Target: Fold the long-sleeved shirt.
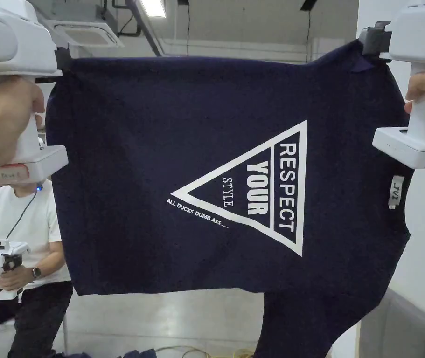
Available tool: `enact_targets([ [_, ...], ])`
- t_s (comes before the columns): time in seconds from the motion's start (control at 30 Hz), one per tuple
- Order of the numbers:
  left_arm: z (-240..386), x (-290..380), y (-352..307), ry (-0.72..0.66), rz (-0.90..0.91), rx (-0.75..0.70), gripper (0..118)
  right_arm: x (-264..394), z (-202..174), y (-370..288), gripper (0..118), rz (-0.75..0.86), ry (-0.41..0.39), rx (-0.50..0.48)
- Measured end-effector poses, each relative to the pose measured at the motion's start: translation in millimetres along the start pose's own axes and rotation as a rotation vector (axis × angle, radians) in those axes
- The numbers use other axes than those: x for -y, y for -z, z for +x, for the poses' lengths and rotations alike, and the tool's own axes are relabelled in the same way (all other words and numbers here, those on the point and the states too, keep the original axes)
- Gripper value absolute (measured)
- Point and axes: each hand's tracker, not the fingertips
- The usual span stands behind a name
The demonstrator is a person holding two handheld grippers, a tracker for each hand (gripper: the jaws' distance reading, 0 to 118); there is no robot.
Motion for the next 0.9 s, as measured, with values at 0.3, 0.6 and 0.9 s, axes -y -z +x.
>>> enact_targets([
  [0.3,-23.3,140.5,-42.7,0.096,-0.242,0.056,7,132.8,12.0,-63.7,1,-0.232,0.033,-0.051],
  [0.6,-46.5,297.2,-143.7,0.057,-0.442,0.135,7,288.7,11.2,-184.1,1,-0.498,0.103,-0.070],
  [0.9,-71.9,373.2,-298.3,-0.027,-0.582,0.152,7,329.9,-4.3,-350.9,1,-0.571,0.140,-0.115],
])
